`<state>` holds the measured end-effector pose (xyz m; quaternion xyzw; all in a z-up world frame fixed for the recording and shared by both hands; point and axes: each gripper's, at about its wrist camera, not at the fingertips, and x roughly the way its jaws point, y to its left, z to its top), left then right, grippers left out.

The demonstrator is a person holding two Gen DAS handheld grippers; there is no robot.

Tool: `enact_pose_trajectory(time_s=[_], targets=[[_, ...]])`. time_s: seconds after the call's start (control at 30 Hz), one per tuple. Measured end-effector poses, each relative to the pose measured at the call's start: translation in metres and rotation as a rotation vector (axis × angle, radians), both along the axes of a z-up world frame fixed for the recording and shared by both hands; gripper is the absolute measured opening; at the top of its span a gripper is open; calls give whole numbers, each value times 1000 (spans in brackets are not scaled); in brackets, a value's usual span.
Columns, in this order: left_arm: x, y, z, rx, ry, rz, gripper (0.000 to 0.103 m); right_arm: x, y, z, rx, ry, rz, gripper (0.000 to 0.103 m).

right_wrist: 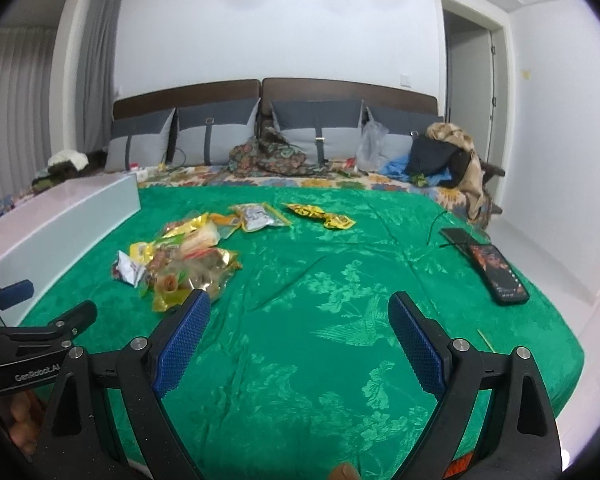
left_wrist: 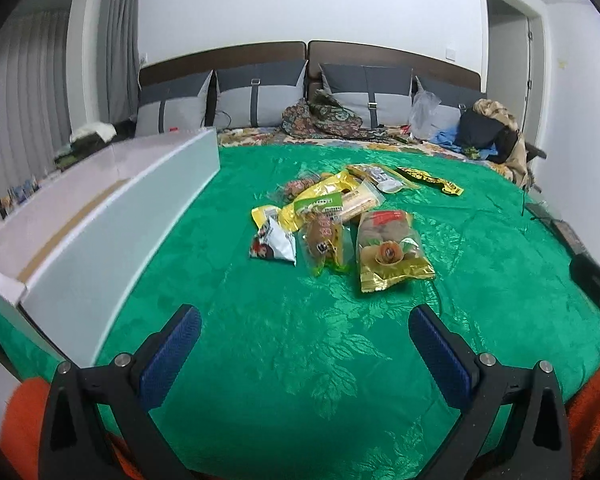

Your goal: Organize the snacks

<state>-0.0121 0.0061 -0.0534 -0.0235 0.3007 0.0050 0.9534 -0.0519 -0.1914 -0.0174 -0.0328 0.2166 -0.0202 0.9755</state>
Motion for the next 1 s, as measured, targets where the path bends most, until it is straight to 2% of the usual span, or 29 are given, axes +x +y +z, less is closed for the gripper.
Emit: enact_pose_trajectory(time_s=[0.3,0.47,0.7,1.0], targets=[[-2,7,-8,-11,-27,25,102,1,9,-12,-50,20,2,93],[1,5,-14,-6,1,6,102,9,5,-26,-52,100,-15,93],[5,8,-25,23,30,30,102,9,2,-31,-43,122,-18,93],[15,21,-43,11,110,72,102,18,-4,-46,21,237,-11,93]])
